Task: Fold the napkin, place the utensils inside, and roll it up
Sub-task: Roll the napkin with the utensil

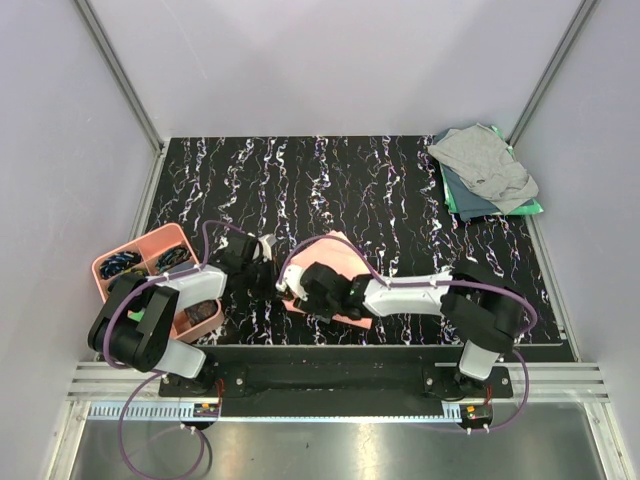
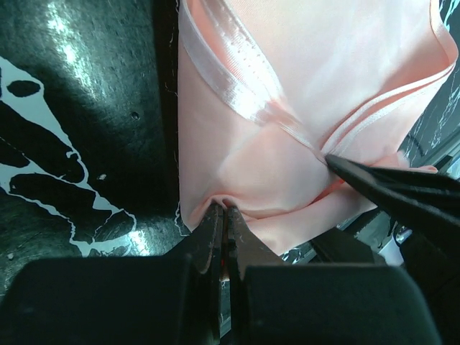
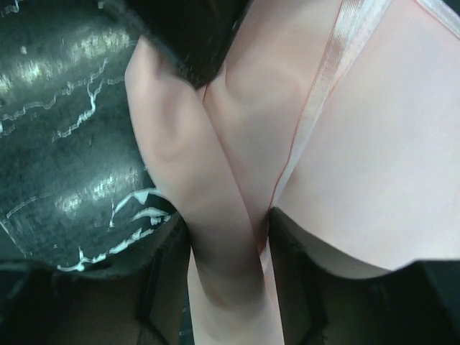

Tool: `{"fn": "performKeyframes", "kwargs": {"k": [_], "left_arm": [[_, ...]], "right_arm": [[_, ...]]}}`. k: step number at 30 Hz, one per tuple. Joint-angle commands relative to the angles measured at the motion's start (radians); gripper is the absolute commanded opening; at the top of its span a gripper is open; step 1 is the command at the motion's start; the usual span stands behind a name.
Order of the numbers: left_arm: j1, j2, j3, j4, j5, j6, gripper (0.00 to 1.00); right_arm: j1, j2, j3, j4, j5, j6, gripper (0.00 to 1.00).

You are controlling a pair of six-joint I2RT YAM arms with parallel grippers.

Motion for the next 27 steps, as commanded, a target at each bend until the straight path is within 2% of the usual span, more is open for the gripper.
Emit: {"fn": "performKeyframes", "kwargs": {"k": [1, 3, 4, 5, 6, 8, 9, 15, 22, 27], "left_arm": [[-0.001, -0.012, 0.034, -0.03, 0.01, 0.022, 0.0], [-0.001, -0.027, 0.041, -0.034, 0.001, 0.021, 0.0], [-0.001, -0.035, 0.046, -0.037, -0.005, 0.019, 0.04], [-0.001, -0.055, 0.047, -0.042, -0.016, 0.018, 0.14], [0.001, -0.068, 0.051, -0.047, -0.039, 0.015, 0.18], [0.008, -0.107, 0.052, -0.07, -0.066, 0.015, 0.28], [0.012, -0.121, 0.052, -0.076, -0.091, 0.013, 0.36], [0.033, -0.229, 0.0, -0.099, -0.157, 0.009, 0.59], [0.035, -0.364, -0.11, 0.0, -0.152, -0.008, 0.77], [0.035, -0.412, -0.175, 0.102, -0.093, -0.014, 0.81]], "right_arm": [[-0.044, 0.094, 0.071, -0.162, -0.248, 0.049, 0.49], [-0.052, 0.126, 0.098, -0.208, -0.268, 0.061, 0.42], [-0.058, 0.137, 0.126, -0.228, -0.294, 0.064, 0.4], [-0.068, 0.157, 0.137, -0.245, -0.31, 0.067, 0.37], [-0.075, 0.162, 0.145, -0.263, -0.324, 0.076, 0.33], [-0.094, 0.171, 0.163, -0.28, -0.36, 0.084, 0.3], [-0.101, 0.174, 0.169, -0.298, -0.374, 0.089, 0.29], [-0.186, 0.172, 0.181, -0.325, -0.541, 0.098, 0.27], [-0.272, 0.227, 0.197, -0.322, -0.771, 0.103, 0.27], [-0.32, 0.284, 0.22, -0.32, -0.9, 0.112, 0.25]]}}
